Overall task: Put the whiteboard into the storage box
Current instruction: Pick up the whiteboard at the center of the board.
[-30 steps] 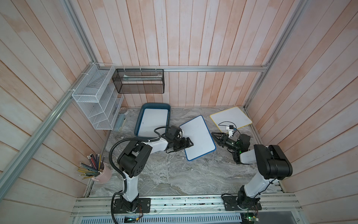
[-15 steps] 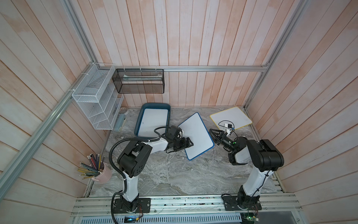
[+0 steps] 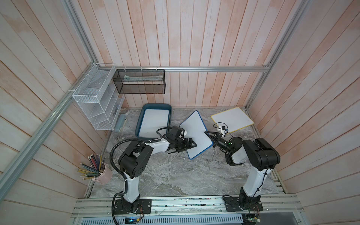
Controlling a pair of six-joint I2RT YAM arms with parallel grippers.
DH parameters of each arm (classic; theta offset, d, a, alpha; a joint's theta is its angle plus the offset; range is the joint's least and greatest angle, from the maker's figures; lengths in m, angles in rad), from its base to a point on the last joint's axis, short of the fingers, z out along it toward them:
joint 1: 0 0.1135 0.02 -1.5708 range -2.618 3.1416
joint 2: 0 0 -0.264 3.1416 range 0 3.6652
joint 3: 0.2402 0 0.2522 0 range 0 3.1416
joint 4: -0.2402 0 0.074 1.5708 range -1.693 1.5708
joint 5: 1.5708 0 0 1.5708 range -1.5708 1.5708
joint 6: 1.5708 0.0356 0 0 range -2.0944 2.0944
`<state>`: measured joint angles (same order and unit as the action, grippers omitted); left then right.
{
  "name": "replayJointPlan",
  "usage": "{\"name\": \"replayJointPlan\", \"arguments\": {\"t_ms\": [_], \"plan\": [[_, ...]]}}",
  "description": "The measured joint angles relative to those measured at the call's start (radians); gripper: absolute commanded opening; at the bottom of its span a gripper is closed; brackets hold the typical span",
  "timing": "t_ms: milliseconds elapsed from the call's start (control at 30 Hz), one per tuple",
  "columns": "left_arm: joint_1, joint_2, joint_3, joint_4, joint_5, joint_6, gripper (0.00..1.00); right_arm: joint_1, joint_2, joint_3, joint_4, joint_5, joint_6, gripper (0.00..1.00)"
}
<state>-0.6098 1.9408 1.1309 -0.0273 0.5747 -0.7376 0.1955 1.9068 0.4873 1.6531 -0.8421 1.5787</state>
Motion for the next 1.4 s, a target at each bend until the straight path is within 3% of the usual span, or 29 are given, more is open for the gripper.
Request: {"name": "replayJointPlan", "arguments": {"t_ms": [233, 467, 633, 833, 967, 1100, 1400], "plan": [[0.0, 0.0, 0.0, 0.002, 0.005, 0.004, 0.89, -0.008, -0.095, -0.006, -0.181, -0.026, -0.121, 0.43], [0.0, 0.0, -0.001, 0.028, 0.019, 0.008, 0.89, -0.001, -0.264, 0.154, -0.834, -0.042, -0.526, 0.42], [0.006, -0.001, 0.0, 0.034, 0.014, 0.011, 0.89, 0.013, -0.288, 0.272, -1.148, 0.001, -0.729, 0.36], [0.009, -0.003, -0.001, 0.032, -0.007, 0.012, 0.89, 0.013, -0.316, 0.291, -1.317, 0.037, -0.836, 0.24], [0.013, -0.005, -0.001, 0.04, -0.007, 0.016, 0.89, 0.013, -0.32, 0.306, -1.447, 0.087, -0.906, 0.1], [0.013, -0.006, -0.001, 0.05, 0.0, 0.016, 0.89, 0.01, -0.322, 0.31, -1.525, 0.118, -0.904, 0.01], [0.044, -0.063, -0.084, 0.072, 0.008, 0.017, 0.89, -0.01, -0.379, 0.27, -1.578, 0.09, -0.94, 0.0]]}}
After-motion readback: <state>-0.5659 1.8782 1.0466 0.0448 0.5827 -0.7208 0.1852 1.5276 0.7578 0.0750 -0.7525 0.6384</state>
